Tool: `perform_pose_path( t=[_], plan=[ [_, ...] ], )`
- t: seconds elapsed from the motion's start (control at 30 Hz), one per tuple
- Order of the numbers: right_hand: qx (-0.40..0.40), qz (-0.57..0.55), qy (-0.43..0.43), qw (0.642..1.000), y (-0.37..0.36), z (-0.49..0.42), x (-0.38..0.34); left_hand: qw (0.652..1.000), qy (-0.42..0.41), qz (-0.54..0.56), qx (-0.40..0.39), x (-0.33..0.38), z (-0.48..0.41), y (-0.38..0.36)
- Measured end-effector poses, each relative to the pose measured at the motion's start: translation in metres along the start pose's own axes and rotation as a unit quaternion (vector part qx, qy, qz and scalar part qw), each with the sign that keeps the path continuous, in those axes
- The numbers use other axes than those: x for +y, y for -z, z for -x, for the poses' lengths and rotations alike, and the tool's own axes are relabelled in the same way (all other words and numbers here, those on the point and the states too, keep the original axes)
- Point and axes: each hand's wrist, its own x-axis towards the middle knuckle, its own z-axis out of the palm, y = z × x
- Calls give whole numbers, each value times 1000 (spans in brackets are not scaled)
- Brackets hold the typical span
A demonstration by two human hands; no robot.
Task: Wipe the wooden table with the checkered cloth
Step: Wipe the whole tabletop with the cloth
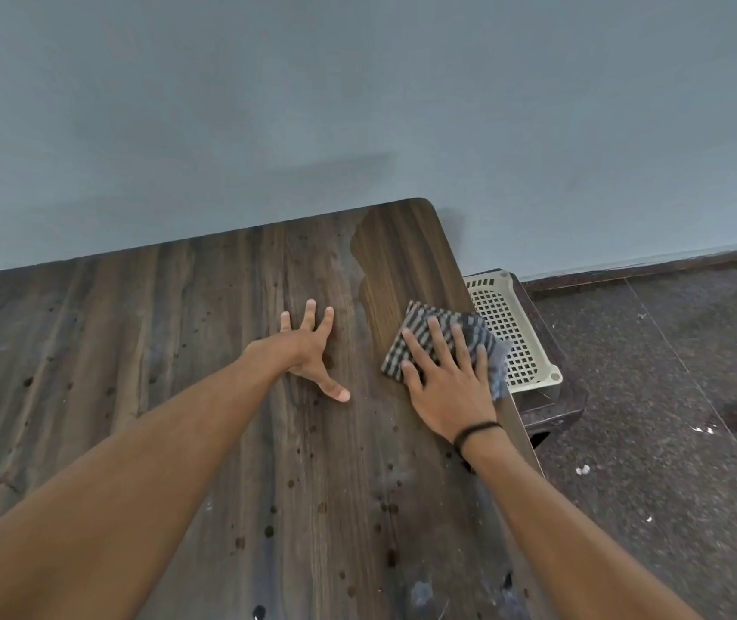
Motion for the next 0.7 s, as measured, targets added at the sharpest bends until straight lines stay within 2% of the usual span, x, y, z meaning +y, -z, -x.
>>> perform_pose_path(
  t=[0.1, 0.23, 0.33, 0.4, 0.57, 0.7],
  plan=[
    [-24, -4, -2, 1000, 7, 12, 29, 1000, 9, 0, 3, 6, 6, -4],
    [-22, -36, -34, 999, 20, -25, 9, 1000, 21, -1, 19, 14, 6, -10],
    [-1, -15, 13, 1000, 2, 17, 22, 999, 4, 24, 37, 10, 7, -16],
    [-17, 3, 16, 1000, 1, 36, 39, 998, -7, 26, 50, 8, 7, -17],
    [-40, -17, -20, 999, 19, -10, 12, 998, -2, 35, 52, 6, 4, -15],
    [-20, 7, 41, 999, -5, 70, 26, 997, -8, 30, 64, 5, 3, -20]
  ],
)
